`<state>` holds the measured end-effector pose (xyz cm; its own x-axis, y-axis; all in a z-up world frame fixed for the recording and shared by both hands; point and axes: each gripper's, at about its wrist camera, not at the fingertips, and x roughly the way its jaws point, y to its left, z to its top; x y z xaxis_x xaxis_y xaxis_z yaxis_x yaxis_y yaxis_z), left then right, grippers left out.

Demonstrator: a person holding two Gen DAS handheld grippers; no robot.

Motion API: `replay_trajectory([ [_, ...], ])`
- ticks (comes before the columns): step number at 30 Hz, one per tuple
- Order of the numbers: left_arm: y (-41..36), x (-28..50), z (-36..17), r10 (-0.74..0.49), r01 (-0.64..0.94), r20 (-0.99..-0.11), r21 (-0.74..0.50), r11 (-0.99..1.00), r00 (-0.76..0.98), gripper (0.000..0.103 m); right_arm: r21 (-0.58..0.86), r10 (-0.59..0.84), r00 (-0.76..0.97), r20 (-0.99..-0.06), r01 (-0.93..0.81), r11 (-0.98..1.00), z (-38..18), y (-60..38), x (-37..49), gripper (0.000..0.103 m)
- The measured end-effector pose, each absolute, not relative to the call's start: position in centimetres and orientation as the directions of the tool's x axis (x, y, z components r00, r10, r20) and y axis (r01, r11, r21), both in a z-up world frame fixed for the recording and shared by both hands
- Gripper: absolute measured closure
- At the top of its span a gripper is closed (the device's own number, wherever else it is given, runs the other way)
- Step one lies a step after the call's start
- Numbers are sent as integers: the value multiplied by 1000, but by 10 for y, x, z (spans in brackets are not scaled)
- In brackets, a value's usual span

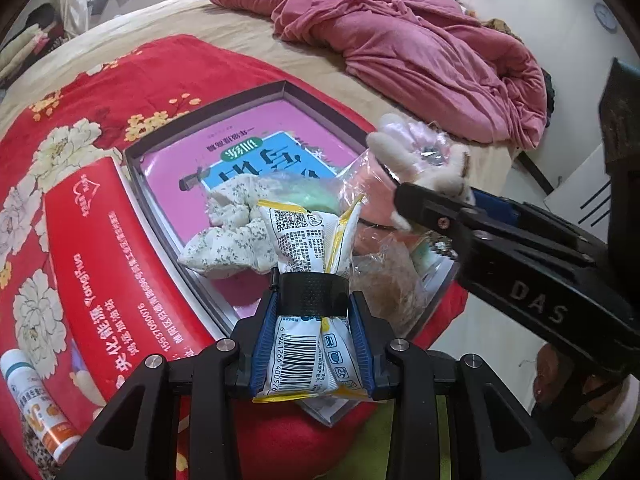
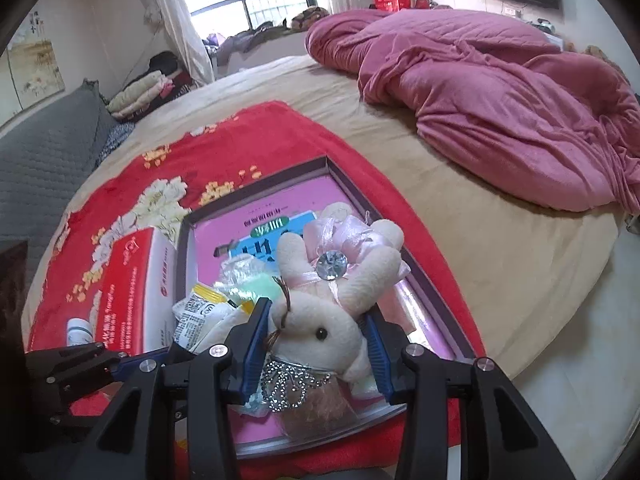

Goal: Organize soft objects
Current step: 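Lower the snack packet and bunny into the tray and open both grippers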

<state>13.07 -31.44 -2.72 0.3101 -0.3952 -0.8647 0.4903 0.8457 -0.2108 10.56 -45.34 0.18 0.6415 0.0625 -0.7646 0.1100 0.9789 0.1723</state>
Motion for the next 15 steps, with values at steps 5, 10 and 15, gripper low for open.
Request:
replay_trajectory([
  [5,-315,132,-34,-393,490,-870,-214,845,299,66,168,67,627,-776,103,980,-7,-451,113,58],
  [10,-317,132,-33,-392,494,-869,-210,844,302,66,186,103,598,-795,79,979,-20,-446,122,58],
  [15,-316,134,-33,-395,490,-867,-214,845,303,66,229,140,582,-801,82,970,-26,-447,124,56],
])
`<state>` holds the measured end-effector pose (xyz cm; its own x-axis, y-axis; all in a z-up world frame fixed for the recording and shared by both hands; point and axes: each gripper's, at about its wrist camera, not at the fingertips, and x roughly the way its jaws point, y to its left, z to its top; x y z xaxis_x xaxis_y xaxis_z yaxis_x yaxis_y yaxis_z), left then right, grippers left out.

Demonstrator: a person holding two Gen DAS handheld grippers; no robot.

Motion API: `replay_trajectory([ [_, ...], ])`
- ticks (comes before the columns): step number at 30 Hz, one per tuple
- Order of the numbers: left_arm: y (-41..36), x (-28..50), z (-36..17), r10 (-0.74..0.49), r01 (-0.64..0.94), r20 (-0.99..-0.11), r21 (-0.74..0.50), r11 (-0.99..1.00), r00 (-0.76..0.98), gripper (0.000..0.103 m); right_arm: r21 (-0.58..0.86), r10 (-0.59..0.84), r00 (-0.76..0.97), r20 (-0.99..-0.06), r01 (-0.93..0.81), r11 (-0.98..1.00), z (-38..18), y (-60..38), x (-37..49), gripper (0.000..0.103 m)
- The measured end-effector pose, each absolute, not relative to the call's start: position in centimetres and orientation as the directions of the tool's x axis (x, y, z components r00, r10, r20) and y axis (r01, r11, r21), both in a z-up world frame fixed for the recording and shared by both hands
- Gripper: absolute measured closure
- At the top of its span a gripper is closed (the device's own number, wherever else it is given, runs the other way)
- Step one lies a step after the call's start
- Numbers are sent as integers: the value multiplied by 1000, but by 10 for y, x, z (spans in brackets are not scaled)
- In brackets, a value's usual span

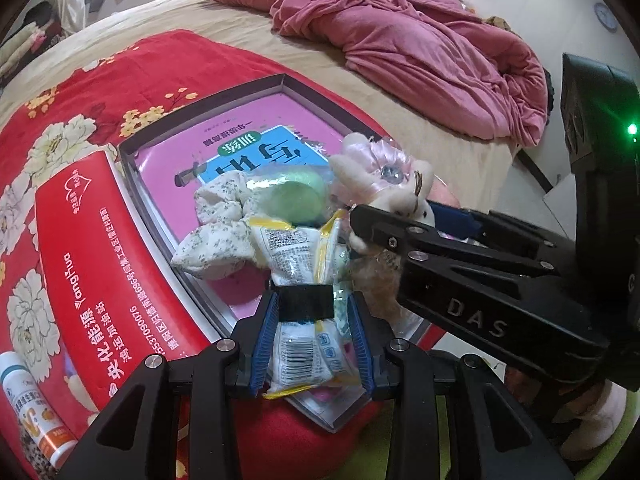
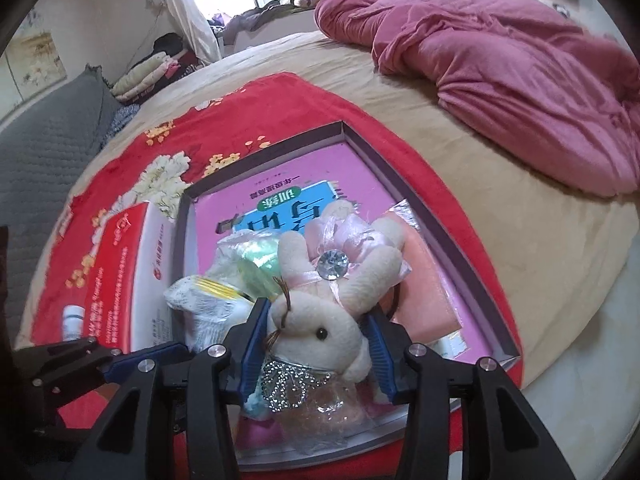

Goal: Organize soft objects
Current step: 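Lower the snack packet and bunny into the tray and open both grippers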

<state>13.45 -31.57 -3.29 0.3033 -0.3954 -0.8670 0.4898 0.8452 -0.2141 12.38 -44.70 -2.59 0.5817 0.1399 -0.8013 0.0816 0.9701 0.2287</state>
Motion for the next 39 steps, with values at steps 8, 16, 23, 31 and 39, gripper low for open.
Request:
replay_trajectory([
  [8,-314,135,-33,-398,490,-866,-217,844,303,66,250,156,584,-797,83,965,-25,-448,122,56],
  [16,-314,134,-32,-401,488,-865,-221,844,301,66,245,147,597,-789,86,966,-20,-449,119,53],
  [23,-313,133,-29,-402,490,-863,-220,844,305,66,234,136,608,-782,85,968,-13,-449,115,51],
  [31,-313,131,-27,-402,491,-862,-217,844,310,66,225,115,616,-779,103,969,-8,-453,112,50],
  [39,-316,132,-27,-405,495,-862,-219,841,306,66,216,89,621,-779,132,968,-5,-462,109,48],
])
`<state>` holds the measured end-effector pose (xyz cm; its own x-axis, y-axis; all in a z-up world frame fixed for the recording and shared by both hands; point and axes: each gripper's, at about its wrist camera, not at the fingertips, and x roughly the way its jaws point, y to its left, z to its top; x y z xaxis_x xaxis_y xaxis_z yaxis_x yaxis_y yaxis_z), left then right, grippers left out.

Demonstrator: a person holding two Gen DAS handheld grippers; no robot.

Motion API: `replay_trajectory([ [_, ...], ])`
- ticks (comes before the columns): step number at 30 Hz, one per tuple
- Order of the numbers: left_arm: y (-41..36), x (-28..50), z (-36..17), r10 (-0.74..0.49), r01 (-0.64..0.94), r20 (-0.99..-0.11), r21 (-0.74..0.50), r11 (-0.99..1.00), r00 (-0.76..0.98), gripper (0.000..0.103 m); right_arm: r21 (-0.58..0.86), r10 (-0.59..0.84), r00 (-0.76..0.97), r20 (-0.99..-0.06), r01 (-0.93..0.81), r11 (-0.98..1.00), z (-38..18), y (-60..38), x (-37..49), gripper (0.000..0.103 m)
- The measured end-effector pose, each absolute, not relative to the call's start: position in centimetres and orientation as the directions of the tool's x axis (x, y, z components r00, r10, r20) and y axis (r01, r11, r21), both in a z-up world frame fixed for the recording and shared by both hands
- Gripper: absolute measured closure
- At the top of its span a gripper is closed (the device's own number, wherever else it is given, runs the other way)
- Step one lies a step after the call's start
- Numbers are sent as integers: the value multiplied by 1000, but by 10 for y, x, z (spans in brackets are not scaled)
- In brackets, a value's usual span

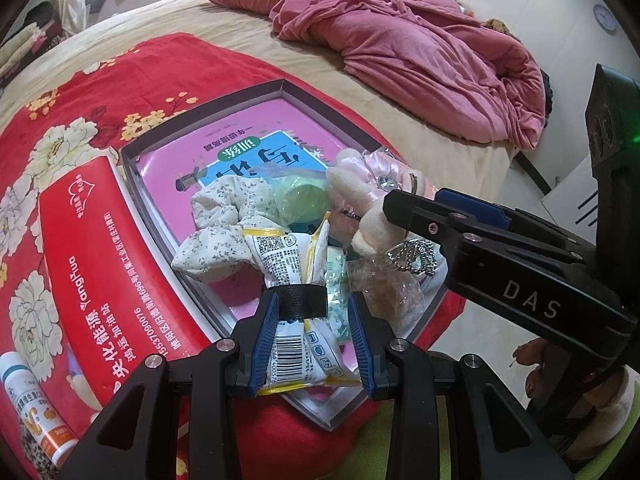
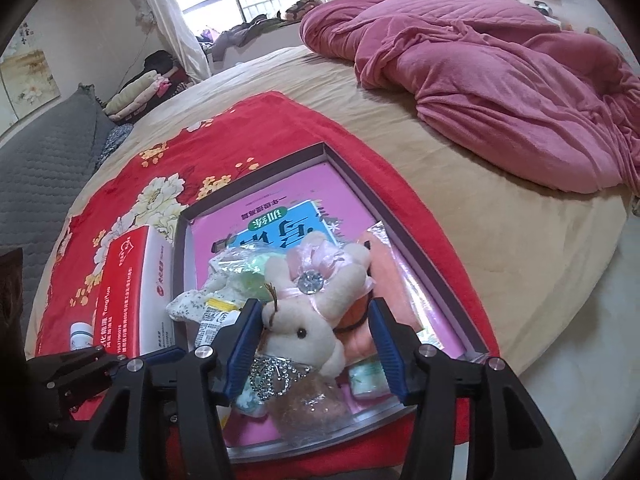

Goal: Organize soft objects
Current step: 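Lower the snack packet and bunny into the tray and open both grippers, then move both open grippers back toward the scrunchie and bunny on the bedspread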

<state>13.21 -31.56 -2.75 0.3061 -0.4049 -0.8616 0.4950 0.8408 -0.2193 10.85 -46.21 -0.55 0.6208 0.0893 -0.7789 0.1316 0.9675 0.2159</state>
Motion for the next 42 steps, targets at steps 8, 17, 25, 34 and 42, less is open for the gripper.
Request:
replay_trajectory([
  [8,-316,131,-26,-403,499,-861,-214,840,309,54,217,78,625,-777,149,965,-3,-467,107,45],
  [17,-317,126,-19,-397,508,-859,-197,838,322,38,222,64,652,-755,163,961,11,-471,101,40],
  [25,-312,121,-8,-399,497,-849,-195,845,345,29,205,38,662,-749,177,963,22,-472,94,38],
  [34,-292,110,8,-417,483,-829,-211,850,372,26,198,23,676,-736,182,963,35,-469,85,33],
  [42,-272,101,22,-402,458,-821,-199,866,404,25,180,15,691,-723,168,969,48,-456,77,32],
])
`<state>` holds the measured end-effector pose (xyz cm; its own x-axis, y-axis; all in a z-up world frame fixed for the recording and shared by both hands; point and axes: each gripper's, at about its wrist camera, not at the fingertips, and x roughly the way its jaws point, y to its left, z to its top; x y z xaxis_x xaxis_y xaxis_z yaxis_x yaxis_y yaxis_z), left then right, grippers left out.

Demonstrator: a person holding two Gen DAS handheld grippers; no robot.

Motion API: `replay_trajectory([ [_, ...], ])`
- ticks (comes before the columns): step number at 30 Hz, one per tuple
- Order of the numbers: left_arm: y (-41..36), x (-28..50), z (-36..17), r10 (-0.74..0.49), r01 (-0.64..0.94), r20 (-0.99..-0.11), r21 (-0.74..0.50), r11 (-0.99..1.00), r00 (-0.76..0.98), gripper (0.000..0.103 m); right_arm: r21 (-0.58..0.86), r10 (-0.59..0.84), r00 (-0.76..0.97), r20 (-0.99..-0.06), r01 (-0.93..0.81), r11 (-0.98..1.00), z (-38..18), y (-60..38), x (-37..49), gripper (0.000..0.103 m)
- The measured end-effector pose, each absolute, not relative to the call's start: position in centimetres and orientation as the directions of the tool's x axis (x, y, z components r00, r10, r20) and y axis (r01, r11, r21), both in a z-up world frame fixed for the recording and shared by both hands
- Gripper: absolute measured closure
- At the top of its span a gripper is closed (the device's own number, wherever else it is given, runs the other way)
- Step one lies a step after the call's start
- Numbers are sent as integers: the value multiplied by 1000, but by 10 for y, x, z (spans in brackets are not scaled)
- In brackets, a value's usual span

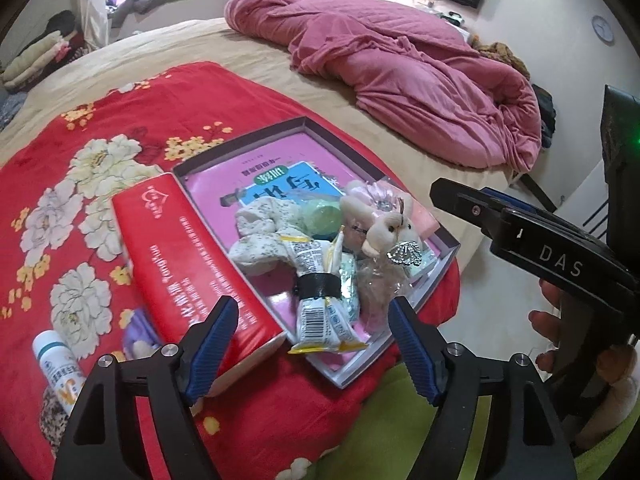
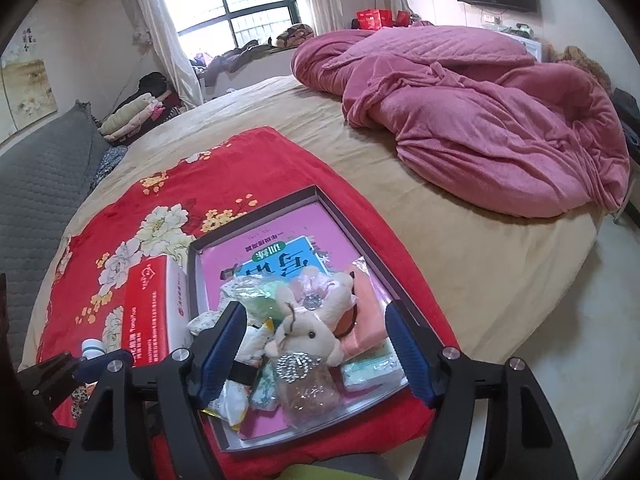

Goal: Organize soft objects
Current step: 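Move both open grippers back toward the scrunchie and bunny on the bedspread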

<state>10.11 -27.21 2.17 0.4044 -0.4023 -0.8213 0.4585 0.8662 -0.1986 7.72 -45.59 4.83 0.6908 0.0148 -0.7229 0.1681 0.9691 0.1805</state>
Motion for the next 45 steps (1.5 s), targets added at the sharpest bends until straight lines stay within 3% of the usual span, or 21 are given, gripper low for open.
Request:
replay_trajectory([
  [19,-211,72,58,-392,405,-780,-196,893,488,24,156,30,765,-644,93,983,100,-411,50,24],
  [29,-122,58,82,-311,273,-755,-181,945,577,24,140,101,790,-605,-20,990,123,-361,45,21],
  [45,4,40,51,-169,54,-793,-170,984,585,24,-9,193,689,-699,-278,961,82,-229,43,21],
])
